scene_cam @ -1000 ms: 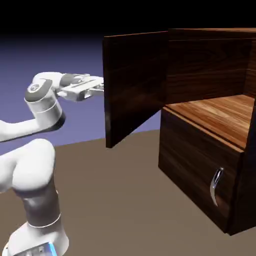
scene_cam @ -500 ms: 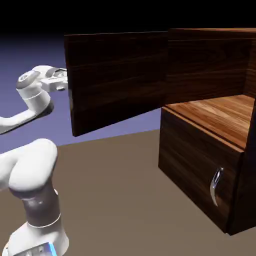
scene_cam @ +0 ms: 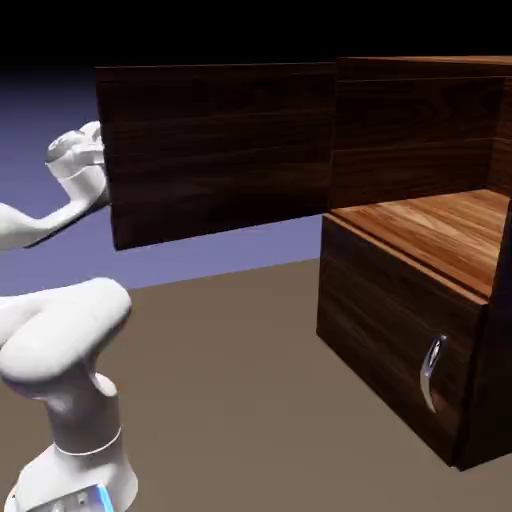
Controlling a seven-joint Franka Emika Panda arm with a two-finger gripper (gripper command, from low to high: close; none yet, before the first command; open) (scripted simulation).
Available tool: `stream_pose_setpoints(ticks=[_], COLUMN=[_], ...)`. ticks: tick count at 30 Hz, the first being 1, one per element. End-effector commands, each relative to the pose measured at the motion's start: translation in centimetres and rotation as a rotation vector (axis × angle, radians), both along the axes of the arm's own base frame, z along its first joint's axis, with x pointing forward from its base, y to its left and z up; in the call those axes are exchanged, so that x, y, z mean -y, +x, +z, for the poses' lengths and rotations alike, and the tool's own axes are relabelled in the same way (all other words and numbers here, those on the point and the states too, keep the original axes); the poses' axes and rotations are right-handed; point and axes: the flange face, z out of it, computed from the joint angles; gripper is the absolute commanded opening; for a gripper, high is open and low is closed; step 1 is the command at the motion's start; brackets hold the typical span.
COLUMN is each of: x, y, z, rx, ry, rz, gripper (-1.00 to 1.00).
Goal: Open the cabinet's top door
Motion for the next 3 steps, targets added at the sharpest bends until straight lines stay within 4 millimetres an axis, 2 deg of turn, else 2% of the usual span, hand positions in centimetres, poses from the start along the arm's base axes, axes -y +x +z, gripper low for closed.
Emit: stream_pose_setpoints(ticks=[1, 3], x=[-0.7, -2.1], y=[0.2, 0.5], z=[0.0, 0.0], rx=[0.0, 0.0], ry=[0.0, 0.0], rz=[-0.014, -0.043], gripper=[-1.0, -1.0])
